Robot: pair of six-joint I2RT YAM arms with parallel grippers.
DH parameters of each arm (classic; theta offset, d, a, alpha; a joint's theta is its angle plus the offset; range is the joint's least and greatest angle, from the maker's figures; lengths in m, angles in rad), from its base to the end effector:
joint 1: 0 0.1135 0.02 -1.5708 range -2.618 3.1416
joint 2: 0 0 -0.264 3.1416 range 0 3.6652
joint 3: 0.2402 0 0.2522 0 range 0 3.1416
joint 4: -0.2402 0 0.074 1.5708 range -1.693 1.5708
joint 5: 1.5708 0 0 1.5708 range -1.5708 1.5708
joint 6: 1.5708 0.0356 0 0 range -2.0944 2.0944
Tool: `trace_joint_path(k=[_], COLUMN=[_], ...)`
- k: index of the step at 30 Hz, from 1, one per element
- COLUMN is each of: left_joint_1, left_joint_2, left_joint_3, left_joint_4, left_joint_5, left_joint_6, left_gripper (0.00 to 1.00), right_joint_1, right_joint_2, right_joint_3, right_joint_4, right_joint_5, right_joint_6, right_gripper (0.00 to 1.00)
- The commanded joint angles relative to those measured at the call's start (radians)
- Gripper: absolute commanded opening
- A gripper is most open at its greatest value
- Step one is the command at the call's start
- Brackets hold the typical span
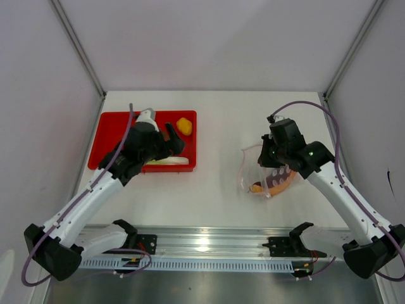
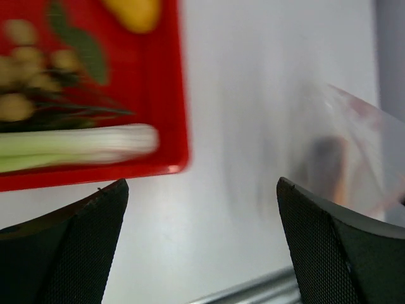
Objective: Place the food in the zip-top bag and seal the zipper
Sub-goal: Adjust the zipper food storage bag at the center of the board.
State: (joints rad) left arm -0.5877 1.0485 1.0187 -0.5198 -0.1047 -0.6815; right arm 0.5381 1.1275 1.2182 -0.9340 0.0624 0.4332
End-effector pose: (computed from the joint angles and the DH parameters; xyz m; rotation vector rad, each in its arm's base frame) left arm 0.1920 -0.1234 0.3378 -0.1664 2.1783 -0.6330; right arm 0.1884 0.1099 0.3521 -0.0992 2.4436 0.3671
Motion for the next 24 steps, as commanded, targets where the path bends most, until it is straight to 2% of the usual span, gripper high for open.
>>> trace_joint_path(k=[1, 7, 10, 24], left_joint_1=[0.177, 0.468, 0.534, 0.678], left_joint_2=[-0.033, -0.045, -0.030, 0.070], left_joint_3=[-0.014, -0.112, -0.146, -0.129], left_joint_4=[-0.152, -0.103, -0.089, -0.102], left_joint_5=[-0.109, 0.037, 0.039, -0.010], left_joint_6=[-0.021, -0.050, -0.066, -0.165], left_gripper=[0.99, 1.00, 0.99, 0.99], right_joint_1=[0.010, 0.011, 0.011, 0.014], right_joint_2=[0.006, 0.012, 0.015, 0.029], right_joint_3=[0.012, 0.004, 0.006, -0.009], right_joint_4=[0.063, 0.070, 0.072, 0.095], right_joint_5=[-0.021, -0.027, -0.030, -0.035], right_joint_6=[-0.004, -0.016, -0.024, -0.034], right_gripper=[0.00, 0.00, 0.00, 0.00])
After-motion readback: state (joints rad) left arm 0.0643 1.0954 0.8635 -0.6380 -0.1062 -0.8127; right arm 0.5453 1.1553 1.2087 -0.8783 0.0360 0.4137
